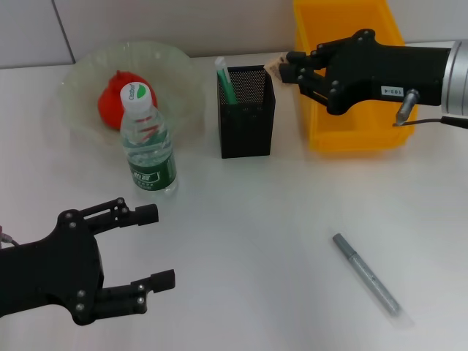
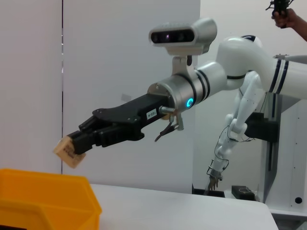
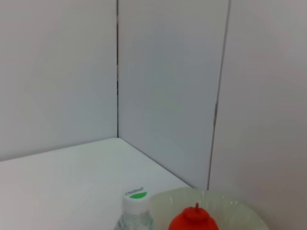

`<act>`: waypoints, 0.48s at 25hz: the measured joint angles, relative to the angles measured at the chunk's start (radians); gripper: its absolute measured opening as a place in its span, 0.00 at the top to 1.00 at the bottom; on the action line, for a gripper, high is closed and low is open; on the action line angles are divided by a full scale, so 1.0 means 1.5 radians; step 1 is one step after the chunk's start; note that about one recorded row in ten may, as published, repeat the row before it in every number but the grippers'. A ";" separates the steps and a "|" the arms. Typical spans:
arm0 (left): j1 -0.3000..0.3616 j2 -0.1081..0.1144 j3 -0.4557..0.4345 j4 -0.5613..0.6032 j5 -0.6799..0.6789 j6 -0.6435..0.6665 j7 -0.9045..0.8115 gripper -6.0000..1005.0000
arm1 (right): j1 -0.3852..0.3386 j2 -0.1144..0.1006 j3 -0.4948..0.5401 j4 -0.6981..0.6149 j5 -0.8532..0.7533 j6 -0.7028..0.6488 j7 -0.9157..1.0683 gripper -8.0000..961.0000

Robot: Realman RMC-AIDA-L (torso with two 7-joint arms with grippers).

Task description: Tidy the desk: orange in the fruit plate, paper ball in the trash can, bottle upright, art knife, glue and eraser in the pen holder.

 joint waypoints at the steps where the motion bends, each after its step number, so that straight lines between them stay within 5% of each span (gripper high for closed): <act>1: 0.000 0.000 0.000 0.000 0.000 0.000 0.000 0.21 | 0.006 0.000 0.008 0.018 0.005 0.000 -0.014 0.79; 12: -0.003 -0.002 0.004 -0.001 0.000 0.001 0.004 0.21 | 0.142 -0.001 0.114 0.328 0.108 -0.003 -0.221 0.78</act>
